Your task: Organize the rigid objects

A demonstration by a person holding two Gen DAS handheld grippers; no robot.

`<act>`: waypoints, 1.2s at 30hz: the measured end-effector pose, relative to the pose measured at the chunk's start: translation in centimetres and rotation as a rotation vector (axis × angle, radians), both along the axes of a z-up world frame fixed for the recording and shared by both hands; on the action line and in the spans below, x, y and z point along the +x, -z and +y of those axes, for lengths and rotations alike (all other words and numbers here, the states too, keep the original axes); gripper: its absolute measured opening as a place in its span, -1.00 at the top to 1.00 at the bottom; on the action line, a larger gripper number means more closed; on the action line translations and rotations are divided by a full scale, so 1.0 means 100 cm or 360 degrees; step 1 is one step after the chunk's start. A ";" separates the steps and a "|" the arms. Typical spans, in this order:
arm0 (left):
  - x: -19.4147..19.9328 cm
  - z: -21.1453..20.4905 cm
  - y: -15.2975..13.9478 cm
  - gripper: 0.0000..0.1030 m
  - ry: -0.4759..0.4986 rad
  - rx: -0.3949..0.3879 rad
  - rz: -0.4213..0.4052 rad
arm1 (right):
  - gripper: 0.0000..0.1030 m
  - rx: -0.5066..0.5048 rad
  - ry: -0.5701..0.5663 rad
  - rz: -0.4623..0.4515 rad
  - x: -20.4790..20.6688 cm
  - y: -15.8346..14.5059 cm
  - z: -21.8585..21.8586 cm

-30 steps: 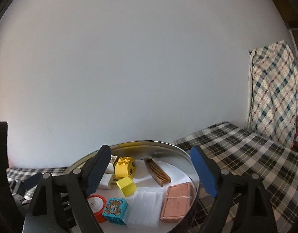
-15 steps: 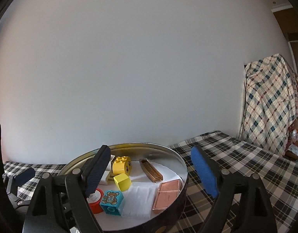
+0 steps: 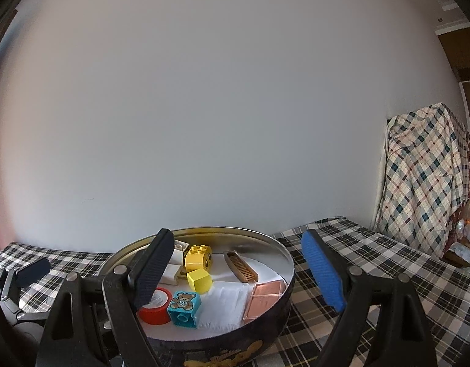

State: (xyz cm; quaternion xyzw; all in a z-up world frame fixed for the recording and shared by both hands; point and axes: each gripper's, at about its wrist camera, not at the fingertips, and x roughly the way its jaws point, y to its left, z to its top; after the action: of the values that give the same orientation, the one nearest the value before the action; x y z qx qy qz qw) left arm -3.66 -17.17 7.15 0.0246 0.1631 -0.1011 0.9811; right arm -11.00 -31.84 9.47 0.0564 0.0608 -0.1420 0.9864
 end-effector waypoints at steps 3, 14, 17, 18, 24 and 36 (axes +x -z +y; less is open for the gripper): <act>-0.002 0.000 0.000 -0.99 -0.0002 0.0005 -0.0010 | -0.70 -0.0014 0.0006 -0.0031 -0.006 -0.001 0.002; -0.008 -0.001 -0.003 -0.99 -0.0042 0.0024 -0.0064 | -0.88 -0.0110 0.0090 -0.0193 -0.038 -0.007 0.015; -0.010 -0.002 -0.004 -0.99 -0.0042 0.0035 -0.0078 | -0.98 -0.0107 0.0131 -0.0245 -0.047 -0.009 0.014; -0.011 -0.002 -0.004 -0.99 -0.0041 0.0039 -0.0082 | -0.99 -0.0098 0.0145 -0.0270 -0.050 -0.009 0.013; -0.014 -0.001 -0.005 -0.99 -0.0029 0.0033 -0.0074 | -0.99 -0.0117 0.0158 -0.0302 -0.055 -0.012 0.015; -0.017 -0.001 -0.007 -0.99 -0.0034 0.0032 -0.0080 | -0.99 -0.0101 0.0188 -0.0310 -0.057 -0.011 0.013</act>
State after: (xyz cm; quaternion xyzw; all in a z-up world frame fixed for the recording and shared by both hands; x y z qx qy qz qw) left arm -5.35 -17.24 7.83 0.0351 0.1397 -0.0884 0.9856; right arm -16.71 -30.54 10.57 0.0422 -0.0434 -0.1957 0.9788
